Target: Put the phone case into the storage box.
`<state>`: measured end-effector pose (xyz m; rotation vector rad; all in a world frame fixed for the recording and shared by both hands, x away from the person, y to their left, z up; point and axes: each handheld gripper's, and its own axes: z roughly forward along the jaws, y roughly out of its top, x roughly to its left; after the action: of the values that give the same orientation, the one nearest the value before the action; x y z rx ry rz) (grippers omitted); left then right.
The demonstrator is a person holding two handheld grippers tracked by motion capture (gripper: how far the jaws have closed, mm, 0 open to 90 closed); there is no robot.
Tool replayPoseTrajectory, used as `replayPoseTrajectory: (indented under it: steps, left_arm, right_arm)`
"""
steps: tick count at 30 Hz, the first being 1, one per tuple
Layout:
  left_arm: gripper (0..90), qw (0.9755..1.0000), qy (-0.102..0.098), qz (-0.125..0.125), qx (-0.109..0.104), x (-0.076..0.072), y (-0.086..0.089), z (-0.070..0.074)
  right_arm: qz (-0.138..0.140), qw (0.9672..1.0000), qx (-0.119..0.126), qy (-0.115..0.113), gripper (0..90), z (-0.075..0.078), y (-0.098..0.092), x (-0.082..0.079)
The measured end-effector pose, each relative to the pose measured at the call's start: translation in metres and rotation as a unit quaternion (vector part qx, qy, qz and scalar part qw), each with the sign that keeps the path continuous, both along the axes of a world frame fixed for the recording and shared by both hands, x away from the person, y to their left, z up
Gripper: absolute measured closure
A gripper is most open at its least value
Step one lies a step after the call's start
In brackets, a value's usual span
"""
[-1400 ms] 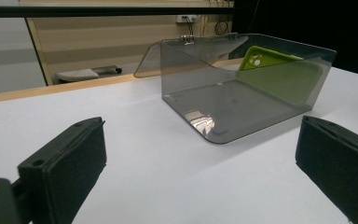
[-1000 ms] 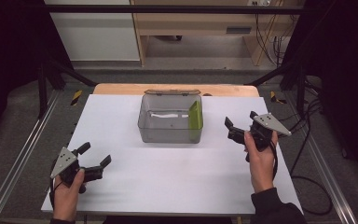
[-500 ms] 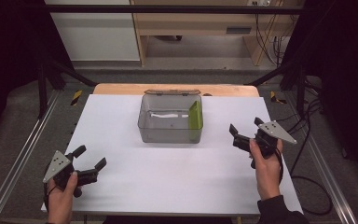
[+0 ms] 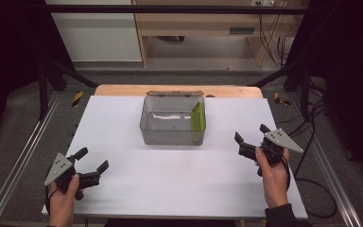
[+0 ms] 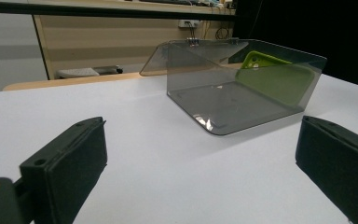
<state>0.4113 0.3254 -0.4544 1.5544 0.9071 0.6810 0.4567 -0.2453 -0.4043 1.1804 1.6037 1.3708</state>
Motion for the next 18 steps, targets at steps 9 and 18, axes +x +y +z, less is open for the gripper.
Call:
replayPoseTrajectory:
  steps: [9,18]
  left_arm:
    - [1.9,1.0000,-0.002,-0.001,0.003,-0.001,-0.001,0.000]
    - [2.0,0.9999,-0.008,-0.005,0.013,-0.007,-0.002,0.000]
  right_arm:
    - [0.004,1.0000,-0.005,0.000,4.0,-0.009,-0.007,-0.009]
    - [0.001,0.9999,-0.011,0.002,3.7,-0.021,-0.012,-0.018]
